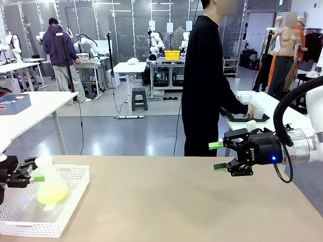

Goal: Prepare the solutions needed for the experiment.
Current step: When the human places the Big flask in the center of the table, pick up the Big flask and place it in the left Organizing basket.

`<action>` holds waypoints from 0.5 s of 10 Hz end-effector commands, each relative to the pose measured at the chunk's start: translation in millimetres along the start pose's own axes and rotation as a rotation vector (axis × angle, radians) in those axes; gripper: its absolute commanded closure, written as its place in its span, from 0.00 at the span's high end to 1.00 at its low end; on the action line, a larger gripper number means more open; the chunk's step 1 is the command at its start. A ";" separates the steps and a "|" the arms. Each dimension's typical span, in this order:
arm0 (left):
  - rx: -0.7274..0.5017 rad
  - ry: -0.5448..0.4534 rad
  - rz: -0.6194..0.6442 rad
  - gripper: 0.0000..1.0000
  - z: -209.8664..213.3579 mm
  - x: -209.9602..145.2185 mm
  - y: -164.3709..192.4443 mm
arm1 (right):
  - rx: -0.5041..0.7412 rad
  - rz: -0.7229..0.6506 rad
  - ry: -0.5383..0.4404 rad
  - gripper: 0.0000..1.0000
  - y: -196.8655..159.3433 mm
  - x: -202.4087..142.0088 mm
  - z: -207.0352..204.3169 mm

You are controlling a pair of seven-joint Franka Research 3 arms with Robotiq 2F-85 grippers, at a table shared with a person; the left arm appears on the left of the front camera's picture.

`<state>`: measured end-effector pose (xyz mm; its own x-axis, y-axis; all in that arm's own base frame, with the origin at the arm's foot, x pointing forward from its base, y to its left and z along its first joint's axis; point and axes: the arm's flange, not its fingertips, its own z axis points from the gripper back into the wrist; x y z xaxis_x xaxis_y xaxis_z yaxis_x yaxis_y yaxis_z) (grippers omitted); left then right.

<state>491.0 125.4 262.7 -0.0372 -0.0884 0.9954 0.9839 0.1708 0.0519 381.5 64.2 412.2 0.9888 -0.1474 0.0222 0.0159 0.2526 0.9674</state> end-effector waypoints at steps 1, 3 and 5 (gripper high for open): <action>0.022 0.005 -0.028 1.00 29.7 15.1 -3.2 | 0.004 0.008 -0.002 0.78 -0.5 0.5 -1.3; 0.056 -0.035 -0.027 1.00 53.3 22.5 -3.4 | 0.004 0.008 -0.002 0.78 -0.5 0.5 -1.3; 0.062 0.025 0.032 1.00 78.1 44.0 -20.9 | 0.004 0.008 -0.002 0.78 -0.5 0.5 -1.3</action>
<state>466.9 193.3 293.7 -0.0513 -0.0855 0.9950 0.9647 0.2534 0.0715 381.5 64.1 412.2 0.9888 -0.1477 0.0222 0.0161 0.2528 0.9674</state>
